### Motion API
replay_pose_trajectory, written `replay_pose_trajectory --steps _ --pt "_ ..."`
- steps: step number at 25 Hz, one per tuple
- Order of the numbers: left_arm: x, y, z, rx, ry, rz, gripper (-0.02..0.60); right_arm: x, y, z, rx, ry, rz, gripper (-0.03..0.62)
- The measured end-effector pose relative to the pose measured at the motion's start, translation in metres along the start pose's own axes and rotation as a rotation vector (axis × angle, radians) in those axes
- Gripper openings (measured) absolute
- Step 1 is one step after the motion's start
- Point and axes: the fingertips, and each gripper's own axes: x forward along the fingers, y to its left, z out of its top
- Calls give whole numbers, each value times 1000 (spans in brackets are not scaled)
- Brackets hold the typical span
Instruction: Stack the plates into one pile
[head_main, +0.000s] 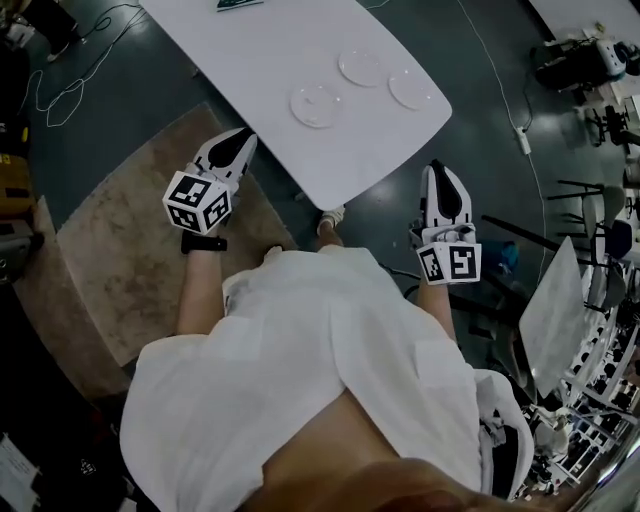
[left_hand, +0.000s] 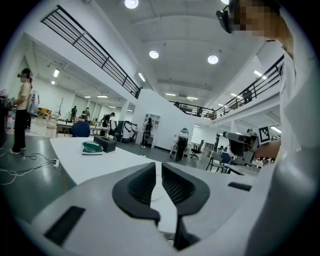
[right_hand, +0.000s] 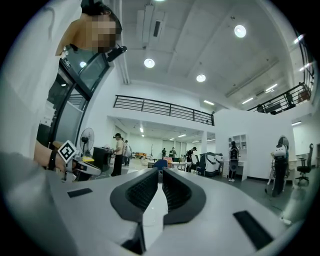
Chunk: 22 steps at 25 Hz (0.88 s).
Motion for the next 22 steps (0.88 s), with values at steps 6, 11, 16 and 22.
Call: replay_pose_trajectory --steps 6,11,16,22 --pt "76 31 -12 -13 99 17 37 58 -50 -4 -18 25 28 31" --pt "127 35 -27 -25 171 23 72 78 -81 -5 -38 29 65 31" --pt "160 52 -36 -10 244 25 83 99 -85 -17 -43 57 112 31" --pt "210 29 -38 75 310 -21 89 93 -110 -28 -22 71 138 32"
